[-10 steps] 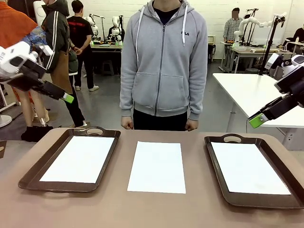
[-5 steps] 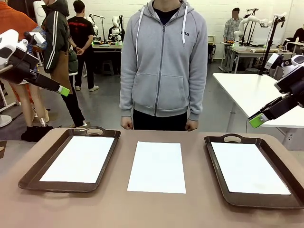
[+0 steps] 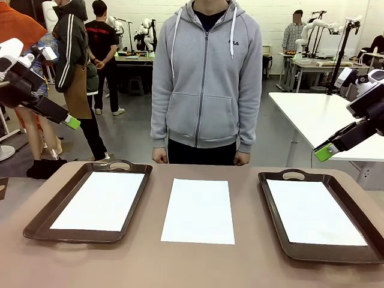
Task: Sort the A4 documents.
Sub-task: Receive the A4 Paper.
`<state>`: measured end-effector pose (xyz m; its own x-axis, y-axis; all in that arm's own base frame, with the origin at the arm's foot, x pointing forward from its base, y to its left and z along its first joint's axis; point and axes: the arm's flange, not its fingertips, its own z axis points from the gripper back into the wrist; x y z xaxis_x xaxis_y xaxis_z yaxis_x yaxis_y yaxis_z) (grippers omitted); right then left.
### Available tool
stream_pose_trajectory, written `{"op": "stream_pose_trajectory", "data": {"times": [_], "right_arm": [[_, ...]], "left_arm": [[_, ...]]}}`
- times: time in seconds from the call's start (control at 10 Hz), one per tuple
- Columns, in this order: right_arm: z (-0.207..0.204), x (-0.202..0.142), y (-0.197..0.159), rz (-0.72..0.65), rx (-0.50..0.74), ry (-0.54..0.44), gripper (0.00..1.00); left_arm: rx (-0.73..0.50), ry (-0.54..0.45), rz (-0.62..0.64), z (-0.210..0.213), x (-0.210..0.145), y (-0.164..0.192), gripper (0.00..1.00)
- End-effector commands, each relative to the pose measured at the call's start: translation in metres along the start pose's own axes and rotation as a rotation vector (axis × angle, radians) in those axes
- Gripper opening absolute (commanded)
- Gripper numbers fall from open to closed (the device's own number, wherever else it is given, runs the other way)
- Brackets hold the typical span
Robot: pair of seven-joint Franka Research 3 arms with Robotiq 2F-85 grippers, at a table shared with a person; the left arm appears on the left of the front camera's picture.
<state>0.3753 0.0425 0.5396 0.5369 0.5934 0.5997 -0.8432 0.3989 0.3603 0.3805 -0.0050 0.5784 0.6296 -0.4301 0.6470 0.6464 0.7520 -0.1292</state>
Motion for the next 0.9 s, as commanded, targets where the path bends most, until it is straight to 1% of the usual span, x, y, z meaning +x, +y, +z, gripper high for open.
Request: {"op": "stream_pose_trajectory", "data": {"times": [0.0, 0.3, 0.4, 0.5, 0.6, 0.7, 0.8], "right_arm": [[-0.0011, -0.0003, -0.0001, -0.004, -0.006, 0.008, 1.0], [-0.0011, -0.0003, -0.0001, -0.004, -0.006, 0.008, 1.0], [-0.0011, -0.0003, -0.0001, -0.004, -0.006, 0.008, 1.0], [-0.0011, -0.0003, -0.0001, -0.004, -0.006, 0.008, 1.0], [-0.0011, -0.0003, -0.0001, -0.004, -0.006, 0.008, 1.0], [-0.0011, -0.0003, -0.0001, -0.004, -0.006, 0.008, 1.0], [-0.0011, -0.0003, -0.0001, -0.004, -0.006, 0.008, 1.0]], "left_arm": [[-0.059, 0.033, -0.025, 0.0083, -0.003, 0.0078, 1.0], [-0.101, 0.027, -0.032, 0.0083, -0.0014, 0.0117, 1.0], [-0.099, 0.036, -0.029, 0.0065, -0.0003, 0.013, 1.0], [-0.076, 0.061, -0.003, 0.004, 0.0014, 0.0155, 1.0], [-0.069, 0.088, -0.008, 0.0018, 0.0027, 0.0167, 1.0], [-0.078, 0.04, -0.009, 0.0052, -0.0037, 0.0091, 1.0], [-0.078, 0.04, -0.009, 0.0052, -0.0037, 0.0091, 1.0]]}}
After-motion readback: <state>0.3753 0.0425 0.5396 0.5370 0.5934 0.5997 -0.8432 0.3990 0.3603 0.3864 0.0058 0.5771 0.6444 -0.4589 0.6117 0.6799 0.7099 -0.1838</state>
